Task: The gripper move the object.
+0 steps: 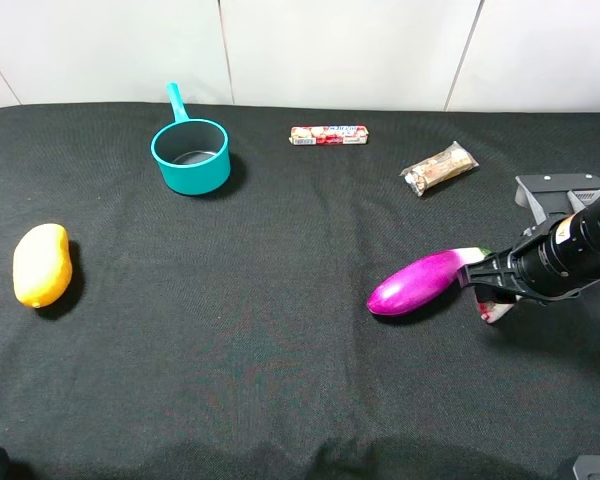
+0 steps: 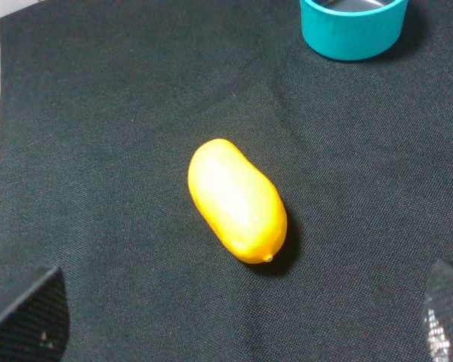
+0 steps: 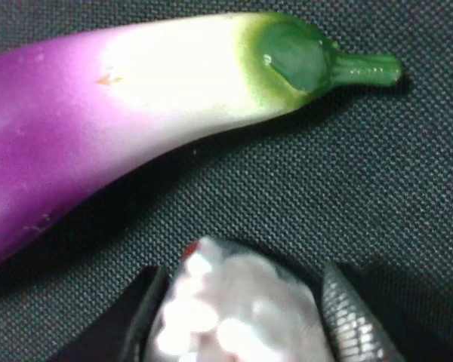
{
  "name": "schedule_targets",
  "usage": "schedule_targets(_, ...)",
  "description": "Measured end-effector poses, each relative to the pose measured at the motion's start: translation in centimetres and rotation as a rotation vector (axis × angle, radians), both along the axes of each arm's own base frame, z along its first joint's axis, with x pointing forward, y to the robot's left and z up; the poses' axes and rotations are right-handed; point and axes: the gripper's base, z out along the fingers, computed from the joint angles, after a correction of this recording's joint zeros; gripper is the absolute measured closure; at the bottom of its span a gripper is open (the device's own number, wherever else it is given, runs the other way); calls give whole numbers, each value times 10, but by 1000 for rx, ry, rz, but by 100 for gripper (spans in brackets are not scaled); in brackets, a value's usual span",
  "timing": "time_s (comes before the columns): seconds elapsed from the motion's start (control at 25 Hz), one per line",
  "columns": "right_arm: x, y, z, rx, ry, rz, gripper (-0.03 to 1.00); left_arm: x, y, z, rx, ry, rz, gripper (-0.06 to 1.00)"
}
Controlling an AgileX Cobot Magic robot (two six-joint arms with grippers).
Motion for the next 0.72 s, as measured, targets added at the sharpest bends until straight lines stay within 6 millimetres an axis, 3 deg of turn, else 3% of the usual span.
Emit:
schedule_targets(0.44, 0, 0, 0, -5, -1, 9, 30, 0, 0, 0, 0, 0, 0, -5)
schedule_targets(0.72, 0, 0, 0, -5, -1, 9, 27, 0, 0, 0, 0, 0, 0, -5)
